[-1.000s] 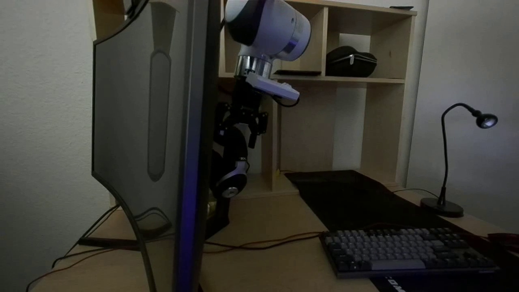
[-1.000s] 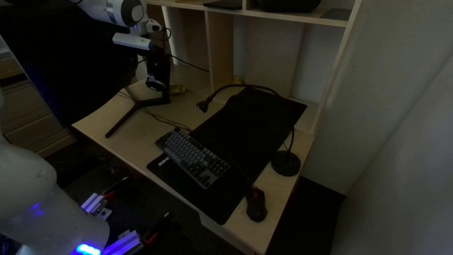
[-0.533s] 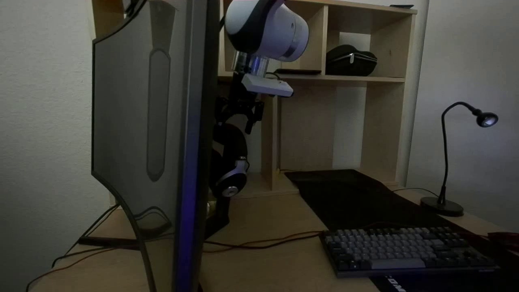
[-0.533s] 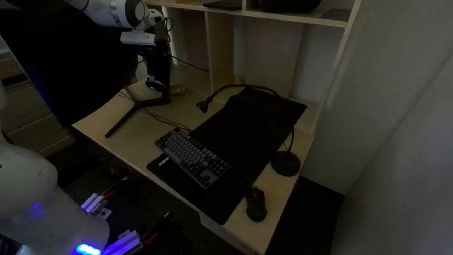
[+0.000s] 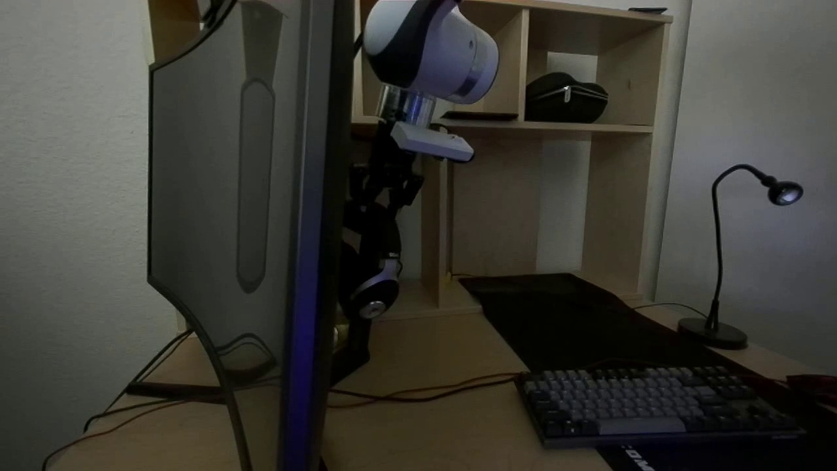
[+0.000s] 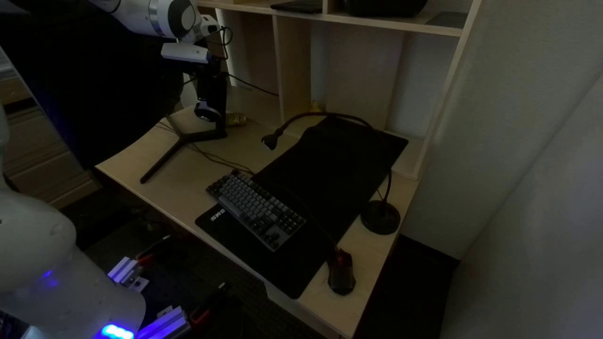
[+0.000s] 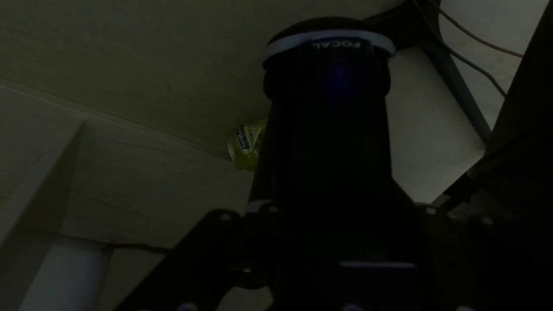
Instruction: Take the headphones from the monitor and place them on the black mat
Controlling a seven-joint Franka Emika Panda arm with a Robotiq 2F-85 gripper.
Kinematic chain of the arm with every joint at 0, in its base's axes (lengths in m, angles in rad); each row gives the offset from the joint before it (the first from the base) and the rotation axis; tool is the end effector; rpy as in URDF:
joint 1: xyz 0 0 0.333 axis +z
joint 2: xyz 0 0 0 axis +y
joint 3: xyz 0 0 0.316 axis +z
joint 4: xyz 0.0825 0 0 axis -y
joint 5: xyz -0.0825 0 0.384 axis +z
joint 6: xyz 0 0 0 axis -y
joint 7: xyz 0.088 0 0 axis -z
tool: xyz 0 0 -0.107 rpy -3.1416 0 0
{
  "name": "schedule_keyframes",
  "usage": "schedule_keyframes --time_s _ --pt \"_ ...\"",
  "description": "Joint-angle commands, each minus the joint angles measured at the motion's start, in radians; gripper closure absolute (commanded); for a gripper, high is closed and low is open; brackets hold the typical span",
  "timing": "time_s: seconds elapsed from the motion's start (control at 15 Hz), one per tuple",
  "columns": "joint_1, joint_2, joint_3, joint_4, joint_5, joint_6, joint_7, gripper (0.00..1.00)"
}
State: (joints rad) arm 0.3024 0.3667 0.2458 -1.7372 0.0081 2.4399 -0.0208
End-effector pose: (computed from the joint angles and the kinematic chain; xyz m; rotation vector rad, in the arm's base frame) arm 0.5897 0.3398 0.4089 -2.8259 -0.7710 -0.4603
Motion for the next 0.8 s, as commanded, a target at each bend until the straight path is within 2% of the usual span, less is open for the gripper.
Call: schedule_keyframes --time_s 0.0,0.07,0.27,0.33,0.67,0.73 --pt "-0.032 -0.032 0.008 -0.022 0.037 -0.055 -0.036 0.75" --pt "-0.043 -0.035 0.016 -0.012 0.063 -0.102 -0.045 0.79" --pt "-0.091 -0.055 0.042 0.006 0.186 -0.173 -0.130 0.80" --pt "-0.122 -0.071 0.059 0.018 0.259 -0.216 -0.186 0.80" --pt "-0.187 -0.209 0.019 0.043 0.415 -0.388 -0.237 0.80" --pt "-0.195 -0.236 0.010 0.037 0.444 -0.387 -0.243 0.80"
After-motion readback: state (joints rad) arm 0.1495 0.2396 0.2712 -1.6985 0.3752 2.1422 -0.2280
